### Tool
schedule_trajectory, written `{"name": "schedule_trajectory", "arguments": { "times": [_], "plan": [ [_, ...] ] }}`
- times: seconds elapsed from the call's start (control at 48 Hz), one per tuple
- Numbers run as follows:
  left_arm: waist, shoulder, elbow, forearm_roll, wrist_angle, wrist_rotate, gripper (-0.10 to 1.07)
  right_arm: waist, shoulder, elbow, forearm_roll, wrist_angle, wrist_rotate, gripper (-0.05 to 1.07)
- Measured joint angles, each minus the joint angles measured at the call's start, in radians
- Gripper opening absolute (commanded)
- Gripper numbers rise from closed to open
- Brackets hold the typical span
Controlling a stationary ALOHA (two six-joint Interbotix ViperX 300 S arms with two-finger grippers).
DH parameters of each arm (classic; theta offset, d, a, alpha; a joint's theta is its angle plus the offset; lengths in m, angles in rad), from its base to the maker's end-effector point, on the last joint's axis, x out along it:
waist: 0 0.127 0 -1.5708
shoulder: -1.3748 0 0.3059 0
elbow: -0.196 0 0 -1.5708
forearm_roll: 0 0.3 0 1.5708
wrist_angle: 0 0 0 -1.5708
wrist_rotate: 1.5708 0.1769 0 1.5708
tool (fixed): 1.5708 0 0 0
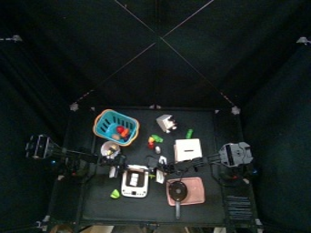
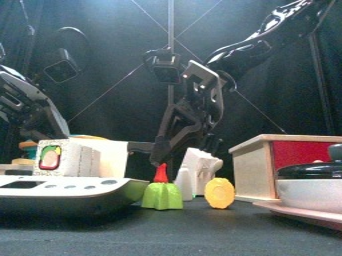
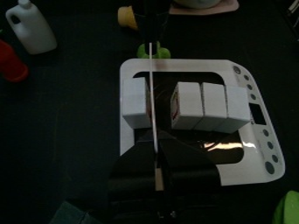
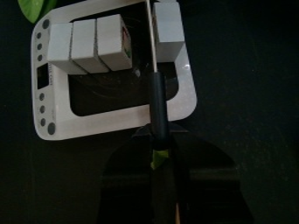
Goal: Cut sushi piece
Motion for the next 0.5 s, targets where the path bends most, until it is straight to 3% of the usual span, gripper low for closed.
{"name": "schedule_trajectory", "arguments": {
  "times": [0.312, 0.5],
  "plan": [
    [-0.021, -0.008, 0.000, 0.000, 0.002, -0.002, 0.26, 0.003, -0.011, -0.008, 0.000, 0.003, 0.000, 0.33],
    [-0.051, -0.069, -0.003, 0.003, 0.015, 0.000, 0.26, 0.008, -0.064, -0.006, -0.018, 0.006, 0.000, 0.33]
  ]
}}
